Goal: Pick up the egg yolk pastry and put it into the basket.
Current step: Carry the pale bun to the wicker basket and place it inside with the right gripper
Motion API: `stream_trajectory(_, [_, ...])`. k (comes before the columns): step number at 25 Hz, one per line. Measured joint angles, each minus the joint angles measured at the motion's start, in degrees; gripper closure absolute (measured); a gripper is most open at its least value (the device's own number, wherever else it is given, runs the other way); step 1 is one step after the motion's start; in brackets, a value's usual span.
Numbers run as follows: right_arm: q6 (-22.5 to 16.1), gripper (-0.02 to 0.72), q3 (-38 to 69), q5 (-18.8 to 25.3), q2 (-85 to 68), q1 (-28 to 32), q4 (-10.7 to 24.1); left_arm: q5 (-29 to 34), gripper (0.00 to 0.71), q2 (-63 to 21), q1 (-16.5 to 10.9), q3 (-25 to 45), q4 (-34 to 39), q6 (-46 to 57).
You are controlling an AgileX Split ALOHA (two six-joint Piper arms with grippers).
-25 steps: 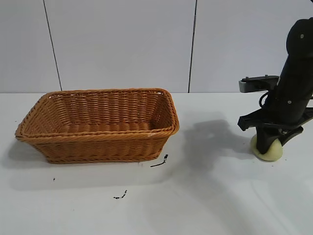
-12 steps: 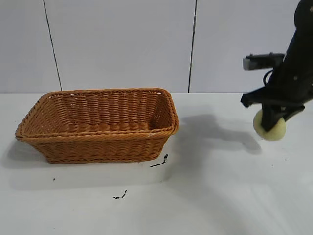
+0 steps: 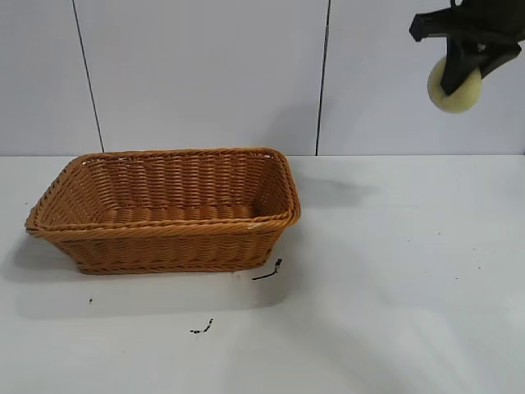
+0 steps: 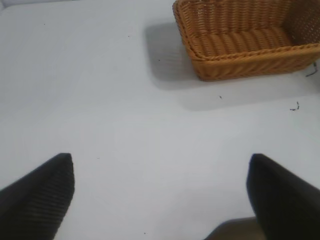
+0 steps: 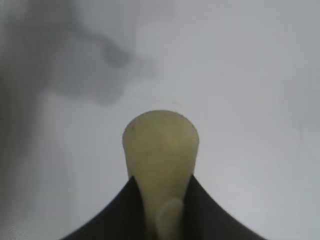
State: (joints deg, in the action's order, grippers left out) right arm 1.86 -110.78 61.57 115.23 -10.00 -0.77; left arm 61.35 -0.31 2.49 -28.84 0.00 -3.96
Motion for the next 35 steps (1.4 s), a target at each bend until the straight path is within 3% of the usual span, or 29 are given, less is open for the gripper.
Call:
stream_trajectory(8, [-1.04,0.623,-11.64,4.03,8.25,-15.22,0.05,0.0,0.014,0.0,0.0,0.0,0.0,0.0])
stream_trajectory(16, [-1.86,0.623,-12.2,-2.6,15.36,-27.49,1.29,0.0,0.014,0.0,0.0,0.0,0.0,0.0])
stream_trajectory(24, [-2.53,0.623,-12.2,-9.93,24.73,-28.63,2.28,0.0,0.014,0.0,0.0,0.0,0.0,0.0])
stream_trajectory(26, [-2.72,0.558,-12.2,-10.69,26.14,-28.63,2.35,0.0,0.014,0.0,0.0,0.0,0.0,0.0])
stream_trajectory(28, [-2.72,0.414,-12.2,-10.69,26.3,-28.63,1.97,0.0,0.014,0.0,0.0,0.0,0.0,0.0])
stream_trajectory(30, [-2.72,0.22,-12.26,-10.95,26.3,-28.63,1.87,0.0,0.014,0.0,0.0,0.0,0.0,0.0])
stream_trajectory(31, [-2.72,0.22,-12.26,-10.95,26.3,-28.63,1.87,0.0,0.014,0.0,0.0,0.0,0.0,0.0])
stream_trajectory(34, [-3.36,0.043,-12.47,-10.7,25.82,-28.63,1.92,0.0,0.014,0.0,0.0,0.0,0.0,0.0])
stream_trajectory(35, [-3.41,0.033,-12.47,-10.41,25.26,-28.63,1.92,0.0,0.014,0.0,0.0,0.0,0.0,0.0])
